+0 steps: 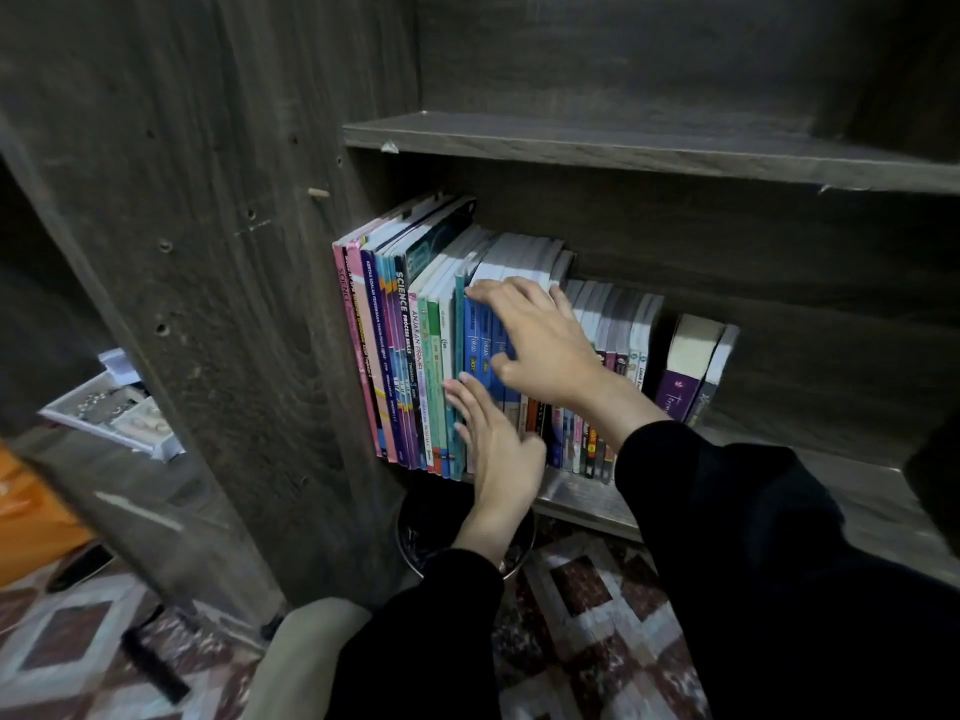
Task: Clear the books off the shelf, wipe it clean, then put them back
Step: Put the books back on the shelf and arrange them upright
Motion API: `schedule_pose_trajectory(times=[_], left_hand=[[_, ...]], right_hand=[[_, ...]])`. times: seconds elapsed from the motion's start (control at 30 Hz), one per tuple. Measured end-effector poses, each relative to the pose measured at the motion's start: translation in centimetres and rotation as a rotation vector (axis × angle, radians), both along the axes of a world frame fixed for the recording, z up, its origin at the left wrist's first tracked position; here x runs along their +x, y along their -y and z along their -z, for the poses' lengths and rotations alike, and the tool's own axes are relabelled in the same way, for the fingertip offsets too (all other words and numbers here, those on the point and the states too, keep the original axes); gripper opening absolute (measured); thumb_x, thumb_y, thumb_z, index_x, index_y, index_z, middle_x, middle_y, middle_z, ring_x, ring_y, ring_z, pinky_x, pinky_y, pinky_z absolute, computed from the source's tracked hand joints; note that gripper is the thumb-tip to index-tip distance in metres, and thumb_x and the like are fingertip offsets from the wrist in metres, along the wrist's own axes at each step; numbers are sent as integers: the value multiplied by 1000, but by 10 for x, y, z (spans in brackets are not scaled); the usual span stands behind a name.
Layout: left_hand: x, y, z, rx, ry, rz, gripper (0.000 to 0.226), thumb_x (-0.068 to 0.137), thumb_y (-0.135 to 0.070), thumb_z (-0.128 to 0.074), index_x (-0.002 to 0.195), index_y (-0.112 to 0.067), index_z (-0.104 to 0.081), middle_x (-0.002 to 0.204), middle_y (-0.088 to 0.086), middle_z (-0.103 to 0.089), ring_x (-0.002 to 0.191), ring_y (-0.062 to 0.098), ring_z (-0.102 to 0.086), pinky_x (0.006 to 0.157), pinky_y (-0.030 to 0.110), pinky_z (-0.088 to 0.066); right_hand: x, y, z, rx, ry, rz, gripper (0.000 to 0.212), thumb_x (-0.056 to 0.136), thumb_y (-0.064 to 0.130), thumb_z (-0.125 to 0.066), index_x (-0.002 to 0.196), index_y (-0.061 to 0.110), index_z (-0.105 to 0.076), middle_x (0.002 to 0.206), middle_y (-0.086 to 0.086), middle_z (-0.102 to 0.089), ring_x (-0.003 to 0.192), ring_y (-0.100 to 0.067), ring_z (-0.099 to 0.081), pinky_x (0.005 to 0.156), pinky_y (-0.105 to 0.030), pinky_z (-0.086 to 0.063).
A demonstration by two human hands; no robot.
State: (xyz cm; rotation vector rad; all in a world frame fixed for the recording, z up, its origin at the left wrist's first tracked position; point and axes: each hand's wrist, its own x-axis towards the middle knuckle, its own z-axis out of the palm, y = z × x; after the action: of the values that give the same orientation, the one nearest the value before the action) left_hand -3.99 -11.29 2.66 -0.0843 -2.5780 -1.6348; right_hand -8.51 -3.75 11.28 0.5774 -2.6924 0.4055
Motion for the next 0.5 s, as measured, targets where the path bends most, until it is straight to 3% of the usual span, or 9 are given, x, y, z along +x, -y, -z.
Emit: schedule_pose_trajectory(times=[0.13,0.2,0.37,0.5], left_hand=[[-1,-7,4,43,-13,-27,100,78,9,-46,142,-8,29,147,10,40,138,20,33,113,40,16],[3,-10,11,135,78,-65,98,83,8,-46,143,-11,29,151,10,34,141,20,27,115,42,13],[-2,-9,31,312,374,-137,87,90,-5,-40,146,-17,25,158,20,-3,139,40,-23,113,49,-25],[-12,-6,32,501,467,-158,86,91,-6,-46,149,-13,17,159,13,-10,142,31,-20,116,45,-19]], right_hand=[[1,1,0,-9,-4,-2,71,79,13,-57,144,25,-30,147,8,-34,139,-11,-17,116,-51,-3],[1,1,0,-5,-1,0,72,80,13,-57,145,26,-29,148,8,-33,139,-11,-16,117,-51,-2],[1,1,0,-4,0,-3,73,80,13,-57,145,26,-28,149,9,-32,140,-12,-15,117,-51,-2],[-1,1,0,8,-9,-1,73,80,13,-57,146,26,-28,148,8,-32,140,-12,-16,117,-51,-3]])
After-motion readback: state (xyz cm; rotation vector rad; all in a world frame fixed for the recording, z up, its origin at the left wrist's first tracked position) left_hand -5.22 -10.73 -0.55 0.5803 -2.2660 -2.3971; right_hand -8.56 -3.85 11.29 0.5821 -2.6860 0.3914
